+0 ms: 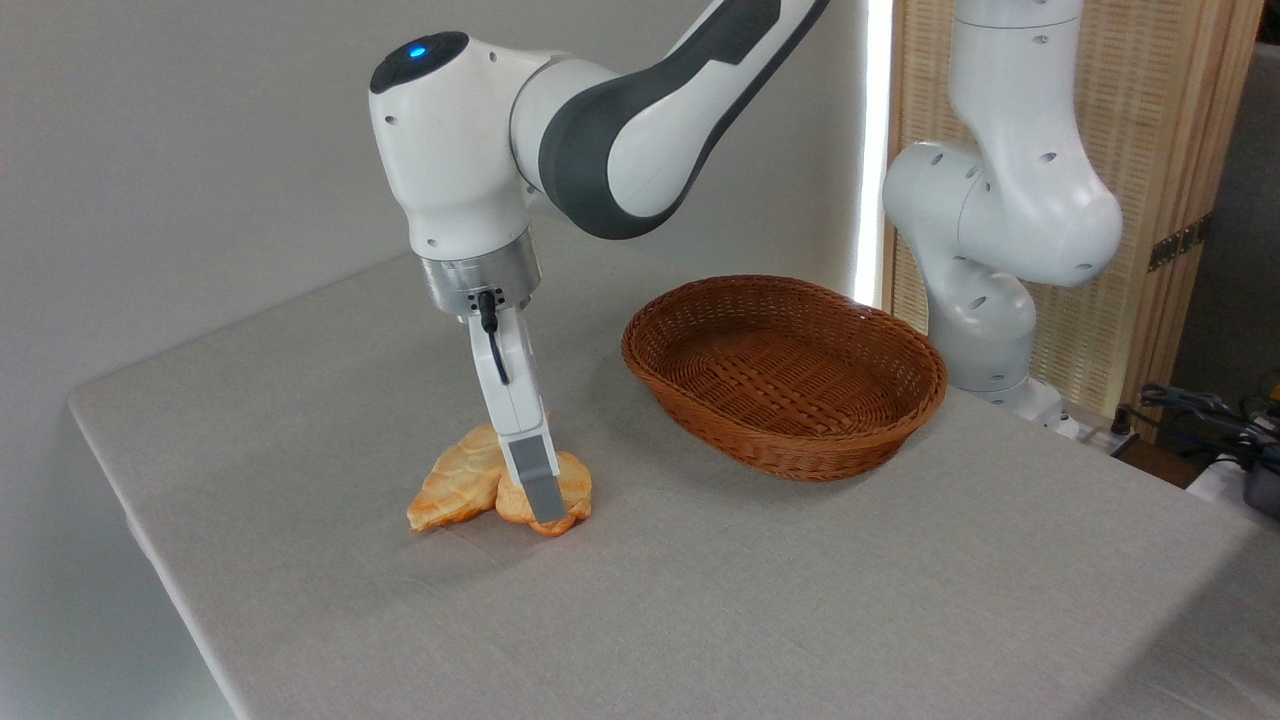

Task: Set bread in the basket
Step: 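Lower the open gripper onto the smaller bread piece and close it, then lift the gripped bread piece and carry it toward the wicker basket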

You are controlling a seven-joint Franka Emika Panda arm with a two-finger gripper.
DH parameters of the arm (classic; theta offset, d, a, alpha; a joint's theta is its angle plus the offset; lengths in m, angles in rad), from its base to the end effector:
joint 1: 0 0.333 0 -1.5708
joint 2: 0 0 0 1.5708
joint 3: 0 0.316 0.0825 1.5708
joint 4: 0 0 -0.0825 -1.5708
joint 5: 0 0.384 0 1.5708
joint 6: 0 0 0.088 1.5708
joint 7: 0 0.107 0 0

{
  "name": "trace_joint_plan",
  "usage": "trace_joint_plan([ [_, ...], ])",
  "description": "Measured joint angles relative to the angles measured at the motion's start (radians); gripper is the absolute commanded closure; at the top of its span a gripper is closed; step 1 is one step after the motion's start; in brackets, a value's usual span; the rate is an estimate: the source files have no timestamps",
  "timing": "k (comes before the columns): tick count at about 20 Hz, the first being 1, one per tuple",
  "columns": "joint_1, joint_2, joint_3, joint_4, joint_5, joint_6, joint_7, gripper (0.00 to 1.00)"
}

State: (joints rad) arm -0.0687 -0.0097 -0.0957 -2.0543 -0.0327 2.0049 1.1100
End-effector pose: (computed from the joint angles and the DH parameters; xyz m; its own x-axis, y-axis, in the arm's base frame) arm 0.5348 -0.0908 0.4376 0.3059 -0.9520 0.0075 -0.9510 -0.3053 0.0483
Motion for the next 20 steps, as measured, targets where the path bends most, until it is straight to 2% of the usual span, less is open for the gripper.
trace_joint_plan([
  [1,0.0,0.0,0.0,0.0,0.0,0.003,0.0,0.51],
  [3,0.0,0.0,0.0,0.0,0.0,0.004,0.0,0.53],
  [14,-0.002,0.0,0.0,0.0,0.0,0.005,0.0,0.51],
  [20,-0.002,-0.003,0.0,0.006,0.0,0.005,0.0,0.45],
])
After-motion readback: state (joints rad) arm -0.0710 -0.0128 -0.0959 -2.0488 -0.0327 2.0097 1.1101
